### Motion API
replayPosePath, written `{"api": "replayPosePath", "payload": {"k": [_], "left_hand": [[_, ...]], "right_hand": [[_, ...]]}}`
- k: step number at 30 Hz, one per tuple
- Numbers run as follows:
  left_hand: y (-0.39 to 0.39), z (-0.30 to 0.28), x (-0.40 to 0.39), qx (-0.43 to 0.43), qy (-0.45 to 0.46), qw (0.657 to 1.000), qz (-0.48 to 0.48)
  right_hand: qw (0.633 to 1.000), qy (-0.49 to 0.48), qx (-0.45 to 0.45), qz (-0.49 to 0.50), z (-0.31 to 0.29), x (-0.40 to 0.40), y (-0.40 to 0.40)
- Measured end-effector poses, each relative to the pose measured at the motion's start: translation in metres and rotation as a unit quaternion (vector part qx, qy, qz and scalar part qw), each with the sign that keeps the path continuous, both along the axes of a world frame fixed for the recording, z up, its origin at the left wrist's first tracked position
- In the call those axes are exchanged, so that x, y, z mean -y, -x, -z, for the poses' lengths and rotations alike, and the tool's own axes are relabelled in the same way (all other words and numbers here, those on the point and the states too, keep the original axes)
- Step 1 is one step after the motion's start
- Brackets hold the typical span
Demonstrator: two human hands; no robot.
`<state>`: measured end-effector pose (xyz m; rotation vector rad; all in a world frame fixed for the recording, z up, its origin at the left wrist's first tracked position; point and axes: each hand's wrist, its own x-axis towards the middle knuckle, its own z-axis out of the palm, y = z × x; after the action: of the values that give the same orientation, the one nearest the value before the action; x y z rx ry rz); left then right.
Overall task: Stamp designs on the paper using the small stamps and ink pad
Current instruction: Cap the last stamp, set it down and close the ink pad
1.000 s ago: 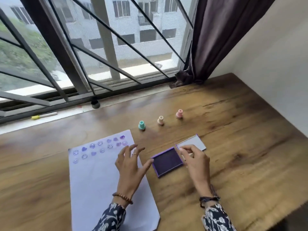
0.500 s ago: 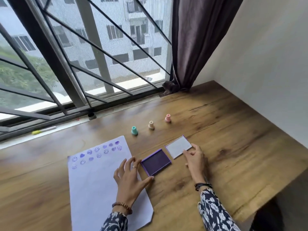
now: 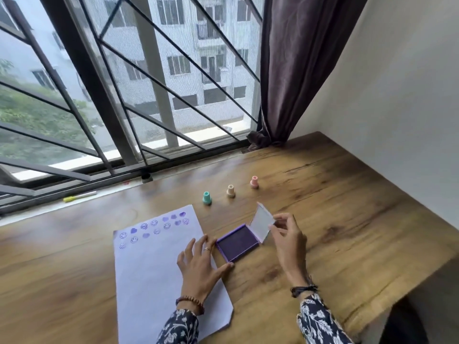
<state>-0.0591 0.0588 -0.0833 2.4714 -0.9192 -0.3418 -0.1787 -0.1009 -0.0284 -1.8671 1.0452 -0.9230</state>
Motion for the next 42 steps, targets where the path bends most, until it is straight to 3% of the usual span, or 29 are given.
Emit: {"api": "replayPosePath", "payload": {"k": [4, 8, 10, 14, 16, 22, 42], "left_hand": [[-0.005, 0.000, -0.003, -0.021, -0.004, 1.000, 0.008], [-0.010, 0.001, -0.007, -0.027, -0.022, 0.999, 0.025], [-0.010, 0.002, -0.008, -0.028, -0.021, 0.999, 0.025], [-0.009, 0.002, -0.010, -0.030, -0.023, 0.999, 0.028], [-0.009, 0.002, -0.010, -0.036, -0.019, 0.999, 0.028], [-0.010, 0.003, -0.010, -0.046, -0.011, 0.998, 0.028], [-0.010, 0.008, -0.010, -0.039, -0.012, 0.999, 0.023]], "right_hand": [[0.956, 0.232, -0.127, -0.129, 0.006, -0.039, 0.009], [0.910, 0.284, -0.212, -0.217, 0.026, -0.060, 0.017], [0.912, 0.269, -0.221, -0.216, 0.031, -0.060, 0.016], [0.969, 0.103, -0.179, -0.138, 0.030, -0.054, -0.001], [0.964, 0.055, -0.221, -0.137, 0.028, -0.052, -0.010], [0.949, 0.062, -0.279, -0.133, 0.029, -0.053, -0.020], [0.962, 0.049, -0.246, -0.113, 0.031, -0.061, -0.009]]}}
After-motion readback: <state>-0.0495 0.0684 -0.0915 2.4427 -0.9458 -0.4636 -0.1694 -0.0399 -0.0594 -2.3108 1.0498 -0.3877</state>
